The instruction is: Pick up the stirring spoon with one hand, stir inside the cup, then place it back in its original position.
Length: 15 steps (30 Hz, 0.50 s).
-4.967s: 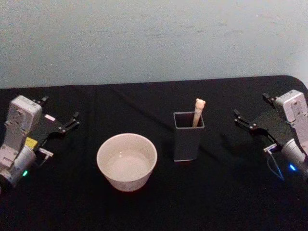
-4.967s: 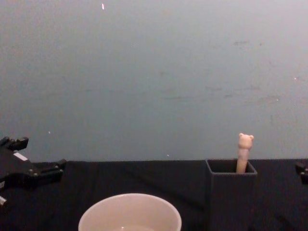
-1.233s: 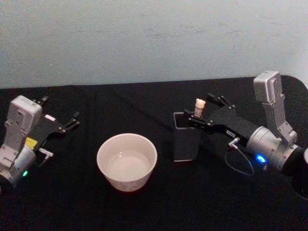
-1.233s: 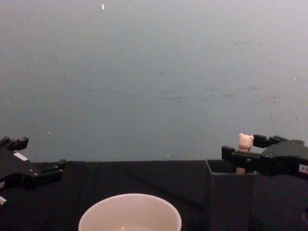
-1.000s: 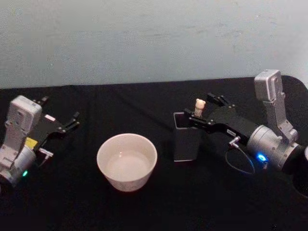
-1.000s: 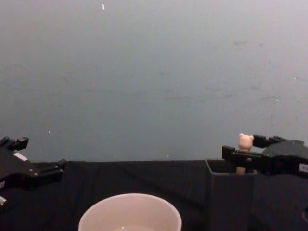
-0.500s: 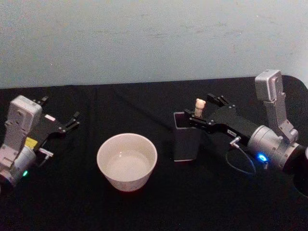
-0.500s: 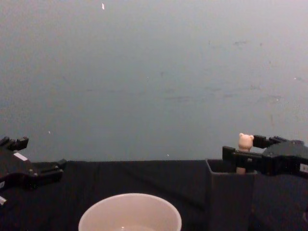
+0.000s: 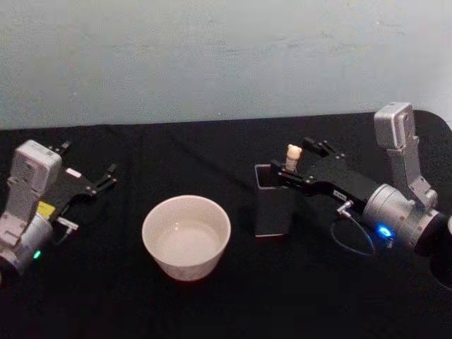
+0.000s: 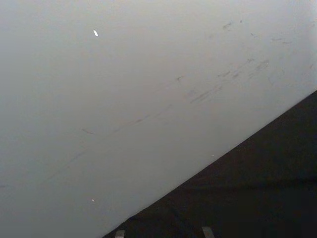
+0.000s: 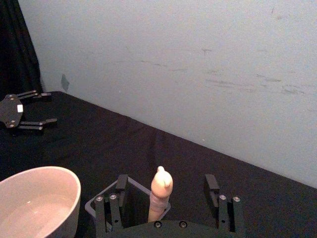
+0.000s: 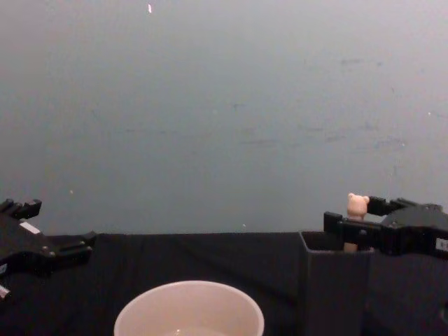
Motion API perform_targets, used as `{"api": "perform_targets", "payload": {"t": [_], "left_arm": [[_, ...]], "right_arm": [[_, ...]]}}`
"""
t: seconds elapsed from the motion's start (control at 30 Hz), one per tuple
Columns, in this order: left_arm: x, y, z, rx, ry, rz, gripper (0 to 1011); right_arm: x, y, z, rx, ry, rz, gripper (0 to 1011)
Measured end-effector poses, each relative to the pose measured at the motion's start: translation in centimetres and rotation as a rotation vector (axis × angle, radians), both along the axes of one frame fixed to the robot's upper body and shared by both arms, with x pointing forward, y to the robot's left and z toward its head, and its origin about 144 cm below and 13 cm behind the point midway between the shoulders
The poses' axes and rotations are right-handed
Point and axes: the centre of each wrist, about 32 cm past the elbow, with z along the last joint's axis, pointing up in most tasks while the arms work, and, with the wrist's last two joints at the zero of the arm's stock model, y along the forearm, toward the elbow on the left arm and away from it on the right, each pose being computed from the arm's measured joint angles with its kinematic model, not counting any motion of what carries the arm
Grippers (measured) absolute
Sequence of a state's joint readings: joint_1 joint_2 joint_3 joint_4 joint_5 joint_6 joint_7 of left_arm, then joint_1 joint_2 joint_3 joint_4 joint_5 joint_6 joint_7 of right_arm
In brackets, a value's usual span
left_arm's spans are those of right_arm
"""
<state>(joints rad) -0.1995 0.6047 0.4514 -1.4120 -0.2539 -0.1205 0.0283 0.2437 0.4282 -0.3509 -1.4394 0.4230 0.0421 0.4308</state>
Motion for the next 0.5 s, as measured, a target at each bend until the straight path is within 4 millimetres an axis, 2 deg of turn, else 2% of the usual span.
{"api": "perform_targets", "payload": {"t": [0.2, 0.23, 0.27, 0.37, 0.5], "left_arm": [[0.00, 0.00, 0.00, 0.000, 0.000, 0.000, 1001], [0.00, 0.00, 0.00, 0.000, 0.000, 0.000, 1001], [0.00, 0.00, 0.00, 0.000, 0.000, 0.000, 1001], [0.00, 0.00, 0.00, 0.000, 0.000, 0.000, 1001], [0.00, 0.00, 0.00, 0.000, 0.000, 0.000, 1001]], "right_arm": [[0.00, 0.01, 0.01, 0.000, -0.001, 0.000, 842], [0.00, 0.01, 0.01, 0.000, -0.001, 0.000, 791], [0.00, 0.01, 0.01, 0.000, -0.001, 0.000, 791], [0.00, 0.01, 0.01, 0.000, -0.001, -0.001, 678], [0.00, 0.01, 0.01, 0.000, -0.001, 0.000, 577]]}}
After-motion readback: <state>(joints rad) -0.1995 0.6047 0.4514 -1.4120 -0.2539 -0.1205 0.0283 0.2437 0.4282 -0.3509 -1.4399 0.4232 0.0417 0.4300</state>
